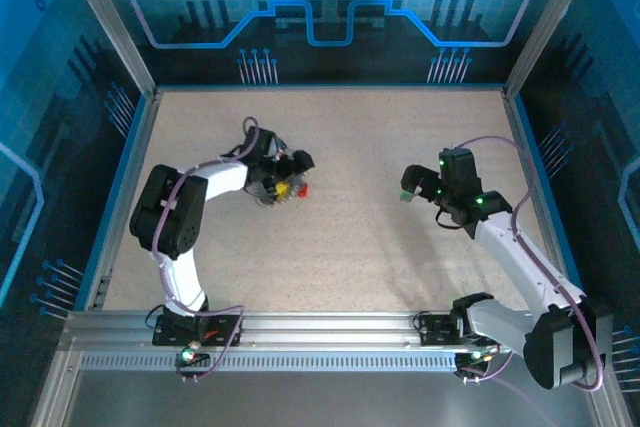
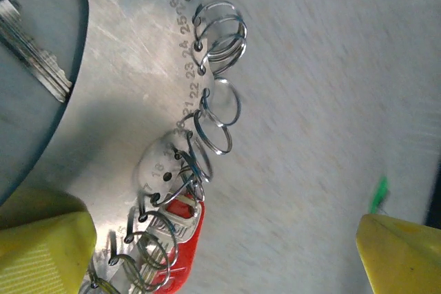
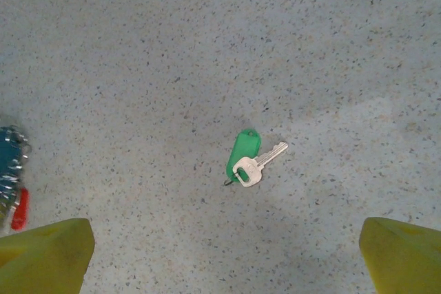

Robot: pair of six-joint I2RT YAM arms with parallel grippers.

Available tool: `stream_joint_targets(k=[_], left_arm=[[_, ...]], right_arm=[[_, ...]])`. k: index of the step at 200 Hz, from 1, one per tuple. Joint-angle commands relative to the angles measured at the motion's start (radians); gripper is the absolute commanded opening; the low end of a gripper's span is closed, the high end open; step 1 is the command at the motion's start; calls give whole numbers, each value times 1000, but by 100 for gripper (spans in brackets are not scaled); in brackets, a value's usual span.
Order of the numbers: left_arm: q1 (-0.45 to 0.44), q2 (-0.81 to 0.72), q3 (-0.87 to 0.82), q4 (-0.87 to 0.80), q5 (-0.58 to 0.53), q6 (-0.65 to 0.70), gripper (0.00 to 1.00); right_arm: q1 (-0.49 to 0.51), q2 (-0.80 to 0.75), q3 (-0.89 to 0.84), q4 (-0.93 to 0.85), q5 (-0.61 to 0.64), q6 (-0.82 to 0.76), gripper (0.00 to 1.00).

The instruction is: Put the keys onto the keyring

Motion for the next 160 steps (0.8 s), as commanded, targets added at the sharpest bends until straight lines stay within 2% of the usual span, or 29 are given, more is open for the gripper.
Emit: stream_joint_targets(k=[1, 22, 41, 72, 93, 103, 116, 137, 160], left_arm=[[-101, -4, -134, 70, 56, -210, 99], [-180, -36, -169, 104, 65, -255, 99], [-182, -97, -172, 66, 108, -254, 99], [-156, -254, -92, -182, 46, -56, 99], [-92, -338, 5, -370, 21, 104, 99], [-52, -389, 11, -402, -14, 179, 99], [20, -446, -5, -410, -53, 255, 99], [155, -493, -47, -378, -66, 297, 99], [224, -534, -104, -343, -102, 262, 99]], right_arm=[[17, 3, 17, 0, 7, -37, 100], [20, 11, 5, 25, -57, -112, 99], [30, 42, 8, 34, -180, -210, 93], [145, 128, 49, -36, -230, -307, 72], [235, 176, 68, -47, -315, -280, 56], [277, 217, 85, -36, -391, -257, 48], [352, 285, 131, -13, -427, -207, 36], [463, 398, 173, 81, -434, -112, 36], [543, 524, 258, 98, -356, -64, 36]])
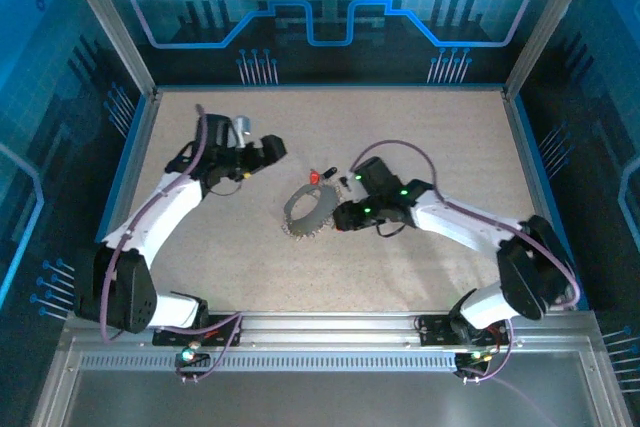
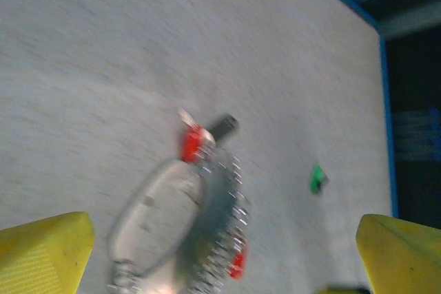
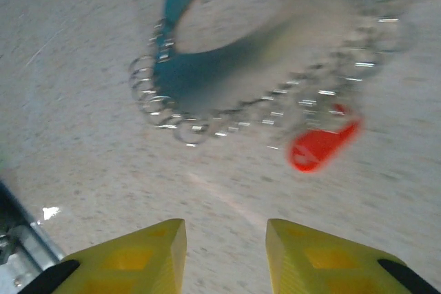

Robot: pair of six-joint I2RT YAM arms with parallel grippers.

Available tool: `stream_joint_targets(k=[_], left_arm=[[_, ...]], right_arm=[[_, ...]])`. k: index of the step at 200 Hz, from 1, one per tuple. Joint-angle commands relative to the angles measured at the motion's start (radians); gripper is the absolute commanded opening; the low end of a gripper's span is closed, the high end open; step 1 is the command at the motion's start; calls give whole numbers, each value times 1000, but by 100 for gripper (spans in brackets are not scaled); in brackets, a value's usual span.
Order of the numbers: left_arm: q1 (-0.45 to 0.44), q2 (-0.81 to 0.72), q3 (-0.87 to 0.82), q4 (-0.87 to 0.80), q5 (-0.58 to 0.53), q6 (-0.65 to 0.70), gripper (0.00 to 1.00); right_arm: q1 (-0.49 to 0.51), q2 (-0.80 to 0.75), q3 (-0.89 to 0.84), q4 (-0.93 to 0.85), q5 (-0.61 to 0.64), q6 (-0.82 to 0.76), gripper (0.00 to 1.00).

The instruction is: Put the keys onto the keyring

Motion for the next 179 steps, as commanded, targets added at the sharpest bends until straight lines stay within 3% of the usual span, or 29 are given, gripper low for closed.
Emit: stream_joint_targets(k=[1, 18, 42, 108, 145, 166, 179], left_arm=[[53, -25, -66, -43, -47, 47, 99], [63, -46, -55, -35, -11, 73, 99], [63, -88, -45, -89, -68, 125, 99], [75, -225, -116, -36, -264, 131, 99], [75, -229, -112, -50, -273, 144, 99], [75, -219, -102, -49, -270, 147, 99], [75, -216, -101, -59, -272, 146, 99]], right_arm=[[67, 103, 82, 46, 19, 88, 36], [99, 169, 130, 37, 104, 80, 34], [93, 231, 190, -18, 168, 97, 30], [94, 310, 241, -81, 120, 115, 26], [83, 318, 235, -94, 145, 134, 30], [79, 344, 259, -99, 139, 121, 16], [76, 353, 280, -115, 150, 124, 15]])
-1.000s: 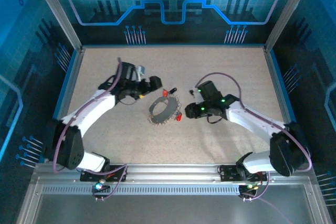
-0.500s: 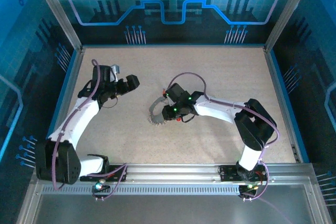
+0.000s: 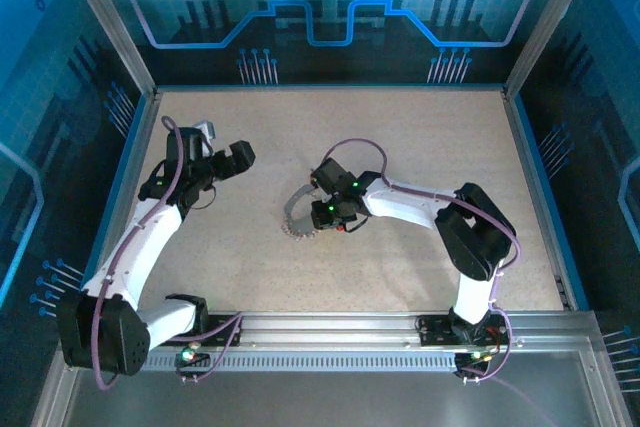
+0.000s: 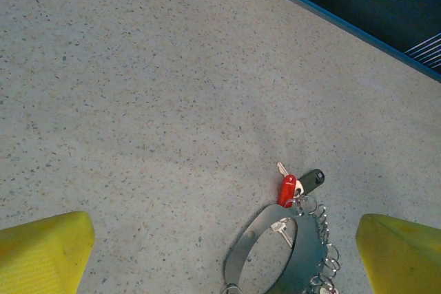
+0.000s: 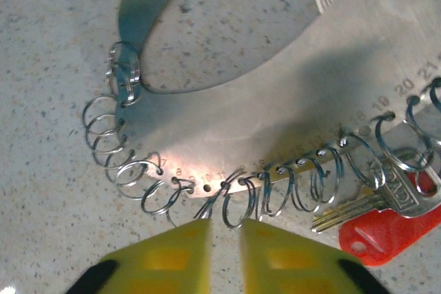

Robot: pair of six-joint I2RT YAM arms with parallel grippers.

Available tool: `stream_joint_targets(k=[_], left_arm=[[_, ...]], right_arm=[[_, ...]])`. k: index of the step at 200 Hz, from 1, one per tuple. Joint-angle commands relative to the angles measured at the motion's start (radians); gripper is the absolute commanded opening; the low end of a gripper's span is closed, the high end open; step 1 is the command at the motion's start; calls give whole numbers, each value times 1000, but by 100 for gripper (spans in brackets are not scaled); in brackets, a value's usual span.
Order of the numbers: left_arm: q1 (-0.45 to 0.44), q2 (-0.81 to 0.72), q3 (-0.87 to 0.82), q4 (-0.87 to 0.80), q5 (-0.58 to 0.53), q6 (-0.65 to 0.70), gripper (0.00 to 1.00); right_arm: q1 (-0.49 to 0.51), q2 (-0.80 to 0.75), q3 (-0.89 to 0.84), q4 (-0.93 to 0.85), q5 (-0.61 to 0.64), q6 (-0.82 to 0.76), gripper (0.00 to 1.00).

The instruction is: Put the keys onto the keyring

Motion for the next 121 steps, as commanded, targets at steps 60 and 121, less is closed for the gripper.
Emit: stream_joint_targets(k=[60, 121], left_arm=[[8, -7, -15, -23, -44, 20, 99], [8, -5, -14, -10, -37, 18, 99]], right_arm=[[-18, 65, 62, -71, 14, -1, 21], [-25, 83, 70, -75, 13, -13, 21]])
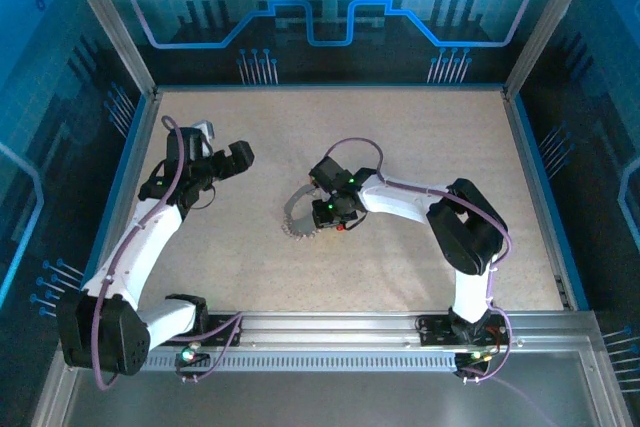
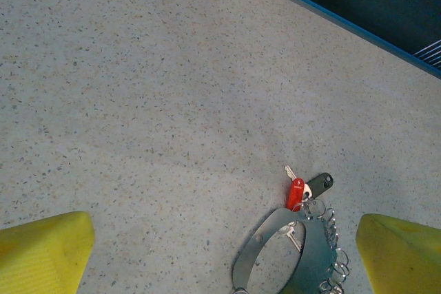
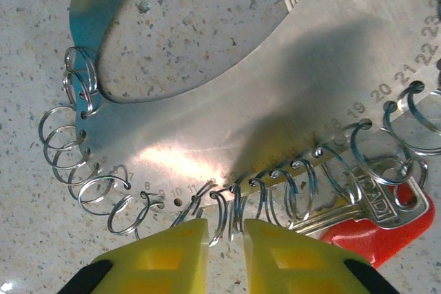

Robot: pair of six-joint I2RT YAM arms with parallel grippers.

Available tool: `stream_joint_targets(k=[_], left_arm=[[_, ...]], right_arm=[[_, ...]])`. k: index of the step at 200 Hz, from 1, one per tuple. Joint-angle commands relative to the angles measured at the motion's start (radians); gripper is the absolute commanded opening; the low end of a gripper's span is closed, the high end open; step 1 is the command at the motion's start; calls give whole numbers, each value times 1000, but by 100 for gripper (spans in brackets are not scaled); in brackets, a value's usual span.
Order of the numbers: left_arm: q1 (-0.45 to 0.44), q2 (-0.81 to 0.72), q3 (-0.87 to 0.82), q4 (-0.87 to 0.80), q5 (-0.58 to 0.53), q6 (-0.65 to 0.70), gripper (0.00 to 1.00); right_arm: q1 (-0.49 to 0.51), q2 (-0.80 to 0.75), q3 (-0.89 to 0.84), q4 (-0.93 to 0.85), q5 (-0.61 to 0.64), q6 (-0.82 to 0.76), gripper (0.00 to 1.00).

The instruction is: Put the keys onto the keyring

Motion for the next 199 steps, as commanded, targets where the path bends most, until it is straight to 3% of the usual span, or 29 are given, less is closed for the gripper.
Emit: stream_joint_targets(k=[1, 199], left_arm=[[8, -5, -13, -9, -13, 9, 99], [8, 1, -2, -20, 11, 8, 99]], right_arm=[[-11, 34, 25, -26, -5, -11, 21], [27, 89, 114, -69, 45, -40, 21]])
